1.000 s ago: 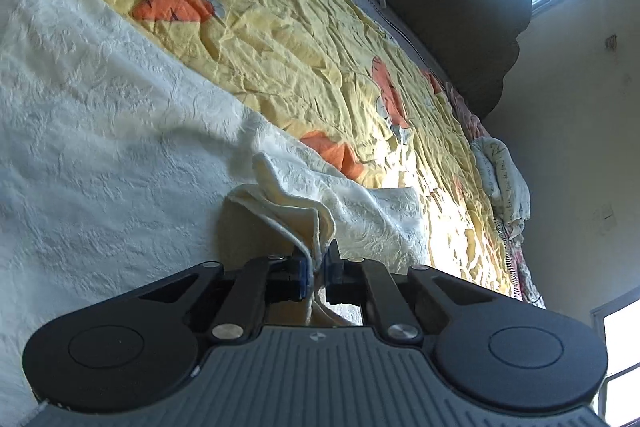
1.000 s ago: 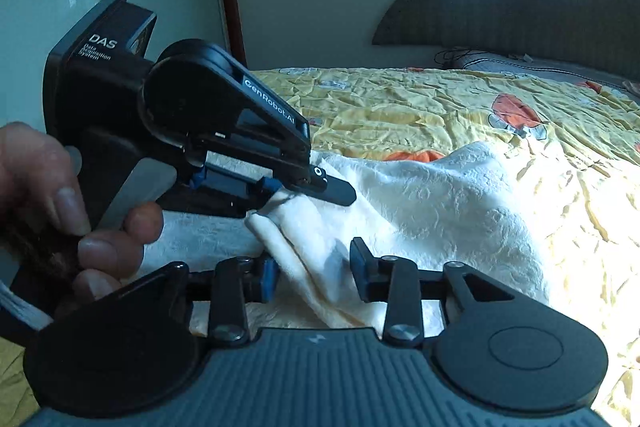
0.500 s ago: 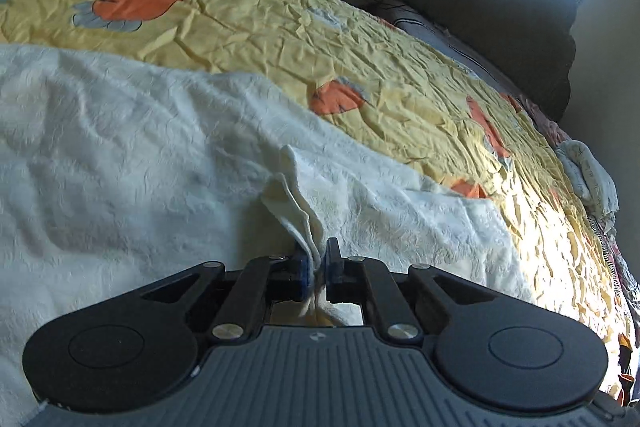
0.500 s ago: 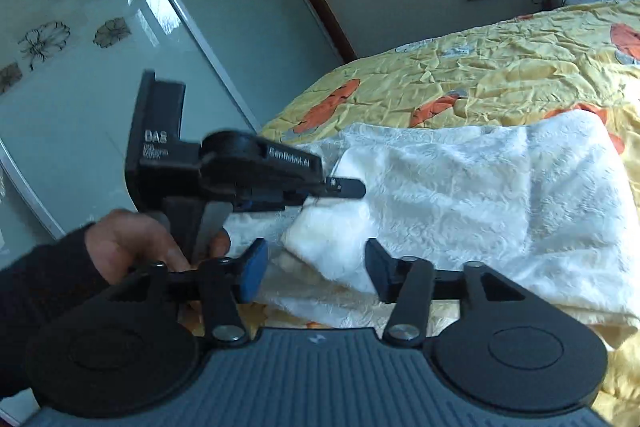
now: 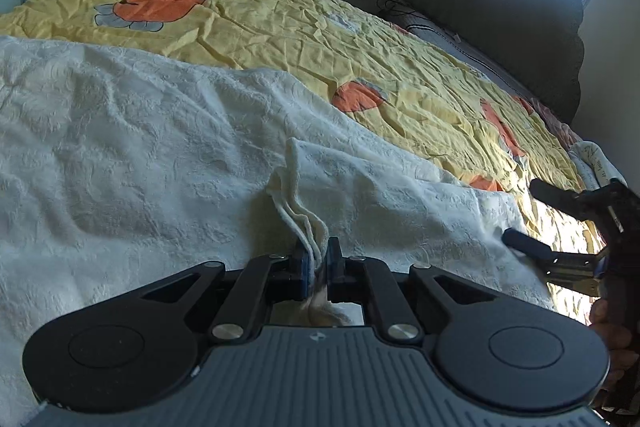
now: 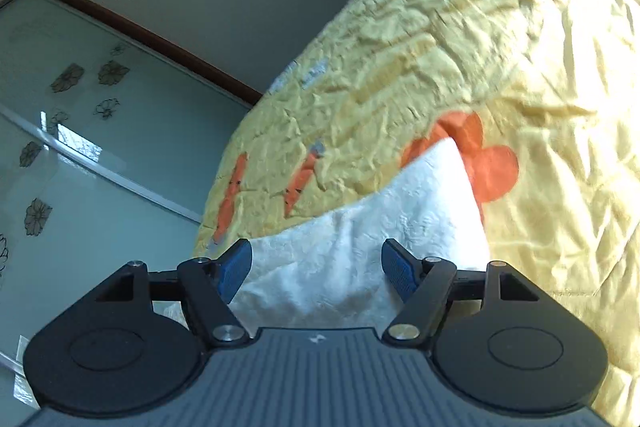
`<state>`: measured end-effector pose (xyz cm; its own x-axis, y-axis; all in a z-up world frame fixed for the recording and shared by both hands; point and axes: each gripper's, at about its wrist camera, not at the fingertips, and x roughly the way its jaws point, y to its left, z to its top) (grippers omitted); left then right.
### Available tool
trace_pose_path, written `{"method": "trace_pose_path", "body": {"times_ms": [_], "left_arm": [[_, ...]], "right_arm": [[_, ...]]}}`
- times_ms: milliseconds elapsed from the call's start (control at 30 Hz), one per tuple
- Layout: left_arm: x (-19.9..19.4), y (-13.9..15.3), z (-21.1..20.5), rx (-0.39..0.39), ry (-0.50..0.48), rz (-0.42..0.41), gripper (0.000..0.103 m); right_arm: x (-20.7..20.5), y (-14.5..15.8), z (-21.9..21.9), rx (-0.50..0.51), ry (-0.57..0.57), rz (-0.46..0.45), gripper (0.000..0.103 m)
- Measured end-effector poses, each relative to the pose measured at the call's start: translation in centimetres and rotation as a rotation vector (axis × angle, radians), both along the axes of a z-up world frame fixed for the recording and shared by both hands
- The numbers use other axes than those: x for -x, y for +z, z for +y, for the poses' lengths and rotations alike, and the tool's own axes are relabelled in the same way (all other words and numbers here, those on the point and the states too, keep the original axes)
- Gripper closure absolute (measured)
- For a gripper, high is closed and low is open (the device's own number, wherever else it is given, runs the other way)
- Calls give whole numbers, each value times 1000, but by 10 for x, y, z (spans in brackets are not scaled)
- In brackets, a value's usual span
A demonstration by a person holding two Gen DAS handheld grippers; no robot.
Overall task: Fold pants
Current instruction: 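Fold the cloth over and open both grippers to release it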
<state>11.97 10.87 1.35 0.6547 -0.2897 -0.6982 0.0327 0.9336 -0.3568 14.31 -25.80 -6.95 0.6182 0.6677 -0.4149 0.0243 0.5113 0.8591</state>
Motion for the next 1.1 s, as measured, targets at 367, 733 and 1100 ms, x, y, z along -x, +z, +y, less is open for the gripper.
{"method": "trace_pose_path", "body": {"times_ms": [367, 733, 1100], "left_arm": [[20, 71, -6, 27, -4, -182, 51], [-32, -1, -43, 6, -43, -47, 55], [44, 25, -41, 27, -101, -84, 40]], "right_arm": [[15, 28, -24, -133, -62, -131, 27], [-33, -16, -10, -192, -86, 85, 50], [68, 18, -7, -141, 81, -53, 29]]}}
